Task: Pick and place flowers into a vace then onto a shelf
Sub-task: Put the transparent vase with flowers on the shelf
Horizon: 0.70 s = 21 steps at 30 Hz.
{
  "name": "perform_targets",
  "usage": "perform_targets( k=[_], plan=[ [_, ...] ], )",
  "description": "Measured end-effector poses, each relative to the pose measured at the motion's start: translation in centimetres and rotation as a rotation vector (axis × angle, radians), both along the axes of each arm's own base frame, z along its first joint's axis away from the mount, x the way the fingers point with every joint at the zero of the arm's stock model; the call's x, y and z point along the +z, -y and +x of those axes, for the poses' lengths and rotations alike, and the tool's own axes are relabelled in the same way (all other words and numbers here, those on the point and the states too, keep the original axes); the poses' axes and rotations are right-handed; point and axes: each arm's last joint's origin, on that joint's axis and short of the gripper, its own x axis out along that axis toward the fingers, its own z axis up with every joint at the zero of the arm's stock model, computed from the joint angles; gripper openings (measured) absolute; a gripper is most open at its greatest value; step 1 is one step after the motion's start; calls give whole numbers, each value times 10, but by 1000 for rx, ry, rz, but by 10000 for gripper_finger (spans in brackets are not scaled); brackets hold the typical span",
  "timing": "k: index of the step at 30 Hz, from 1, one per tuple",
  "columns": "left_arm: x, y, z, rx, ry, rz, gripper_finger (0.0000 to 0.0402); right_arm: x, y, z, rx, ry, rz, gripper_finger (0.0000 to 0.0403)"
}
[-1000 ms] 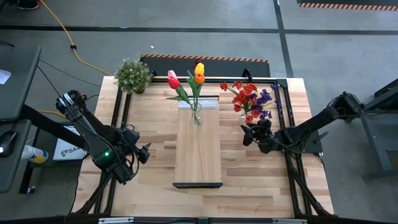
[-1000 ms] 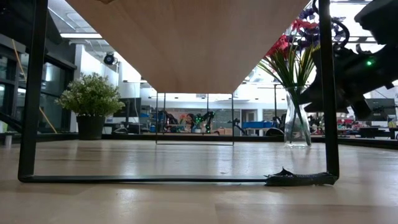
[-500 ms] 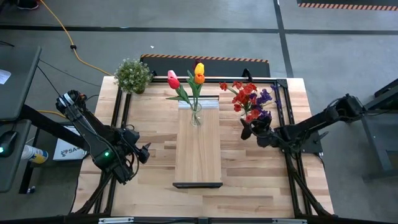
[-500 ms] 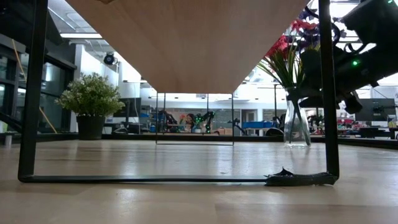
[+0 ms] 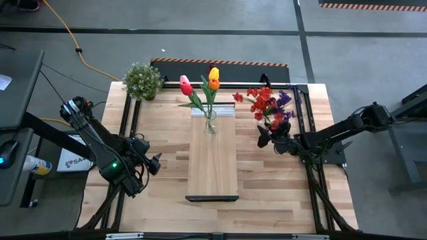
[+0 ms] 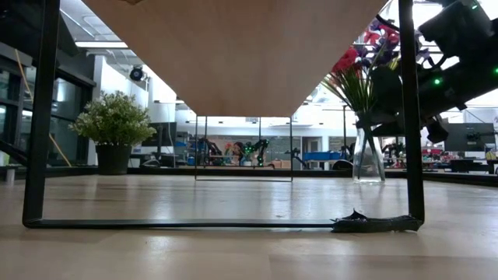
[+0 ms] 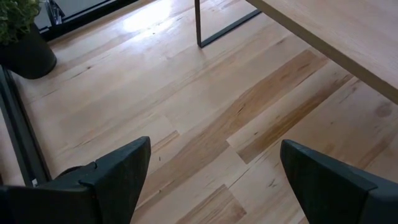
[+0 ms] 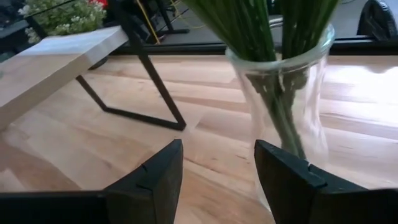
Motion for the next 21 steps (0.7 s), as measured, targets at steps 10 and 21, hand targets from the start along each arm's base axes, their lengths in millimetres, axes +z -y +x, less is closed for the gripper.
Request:
perform_targets(
  k=[10, 21],
  plan=[
    [-1, -1, -2, 9, -40, -13, 392, -6, -1, -5, -31, -47, -6, 189],
    [0, -2, -3, 10, -54, -4, 392, 0, 0, -3, -82, -6, -62, 190]
  ],
)
